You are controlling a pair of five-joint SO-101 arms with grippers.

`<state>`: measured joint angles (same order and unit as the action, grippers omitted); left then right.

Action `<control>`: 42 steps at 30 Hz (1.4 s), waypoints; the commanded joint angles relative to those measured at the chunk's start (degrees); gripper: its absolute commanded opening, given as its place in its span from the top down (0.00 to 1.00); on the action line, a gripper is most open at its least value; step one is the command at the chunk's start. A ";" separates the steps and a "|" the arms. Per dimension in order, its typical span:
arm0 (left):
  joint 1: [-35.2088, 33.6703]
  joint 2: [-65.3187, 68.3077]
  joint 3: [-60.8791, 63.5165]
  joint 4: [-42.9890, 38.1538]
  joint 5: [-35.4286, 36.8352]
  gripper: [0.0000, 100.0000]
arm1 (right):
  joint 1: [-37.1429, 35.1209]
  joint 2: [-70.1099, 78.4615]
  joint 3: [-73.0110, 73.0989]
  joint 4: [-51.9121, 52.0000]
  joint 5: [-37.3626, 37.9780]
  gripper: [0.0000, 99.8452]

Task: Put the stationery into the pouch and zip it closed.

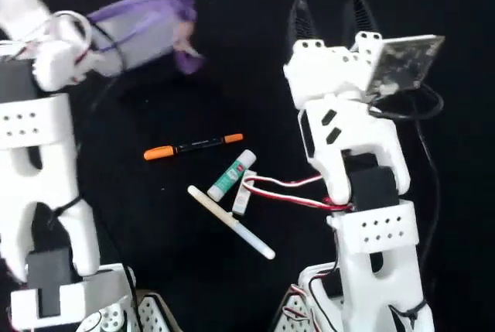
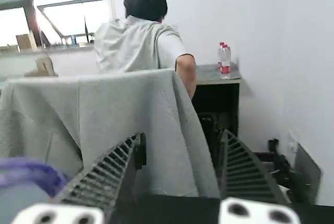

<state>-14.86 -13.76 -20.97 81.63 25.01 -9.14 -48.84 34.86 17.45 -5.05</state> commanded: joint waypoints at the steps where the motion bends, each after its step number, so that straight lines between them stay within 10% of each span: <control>1: -4.97 -2.37 -2.59 -1.32 0.53 0.97 | -3.25 -1.36 -3.21 7.03 11.78 0.78; 26: -21.93 6.42 0.13 -3.34 0.53 0.97 | -24.18 33.98 7.78 7.21 35.25 0.78; 42: -21.76 6.51 0.31 -2.99 0.53 0.97 | -25.49 65.63 -17.45 19.69 41.58 0.78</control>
<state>-36.31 -6.64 -20.00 79.96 25.01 -33.85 14.81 25.27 33.01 35.38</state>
